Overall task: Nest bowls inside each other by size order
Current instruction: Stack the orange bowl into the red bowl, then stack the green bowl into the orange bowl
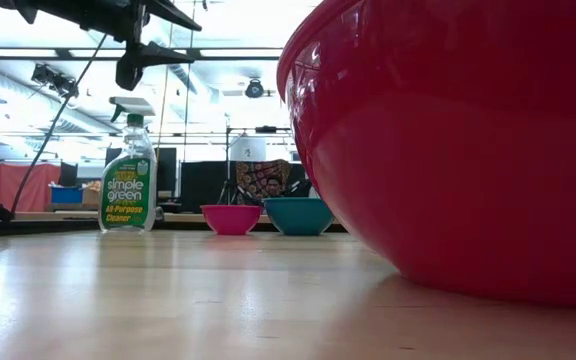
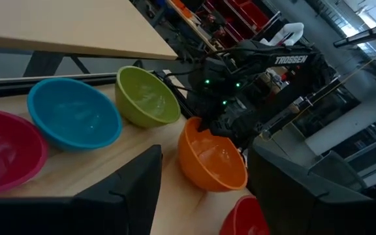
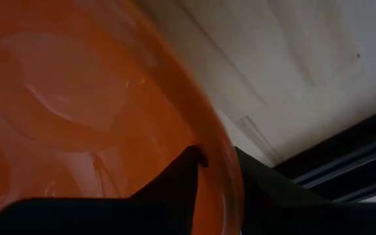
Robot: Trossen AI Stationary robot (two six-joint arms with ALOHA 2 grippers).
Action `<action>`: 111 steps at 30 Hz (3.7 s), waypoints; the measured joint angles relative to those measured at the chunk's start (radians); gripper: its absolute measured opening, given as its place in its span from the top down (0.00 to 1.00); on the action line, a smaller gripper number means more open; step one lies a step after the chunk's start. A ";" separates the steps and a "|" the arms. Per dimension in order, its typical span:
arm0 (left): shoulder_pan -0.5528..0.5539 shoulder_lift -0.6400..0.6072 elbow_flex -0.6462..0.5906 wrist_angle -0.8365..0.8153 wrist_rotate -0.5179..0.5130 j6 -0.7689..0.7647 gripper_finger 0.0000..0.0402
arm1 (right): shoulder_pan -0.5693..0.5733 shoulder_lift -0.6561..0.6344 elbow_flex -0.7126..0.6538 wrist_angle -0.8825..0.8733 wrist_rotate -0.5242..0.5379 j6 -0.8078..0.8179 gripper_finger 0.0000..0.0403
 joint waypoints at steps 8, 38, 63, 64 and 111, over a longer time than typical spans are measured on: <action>0.000 0.000 0.000 0.057 -0.003 0.005 0.43 | 0.000 -0.038 0.002 -0.026 -0.043 0.006 0.93; -0.001 0.088 -0.001 0.151 -0.065 0.011 0.40 | -0.004 -0.495 -0.002 -0.088 -0.150 0.237 0.94; -0.001 0.109 -0.001 0.231 -0.040 0.123 0.40 | 0.415 -0.498 0.028 0.416 -0.425 0.552 0.94; -0.001 0.109 -0.001 0.231 -0.040 0.123 0.40 | 0.447 -0.477 0.046 0.408 -0.403 0.561 0.94; -0.002 0.109 -0.001 0.253 0.107 0.095 0.40 | 0.832 0.090 0.376 0.060 -0.185 0.569 0.59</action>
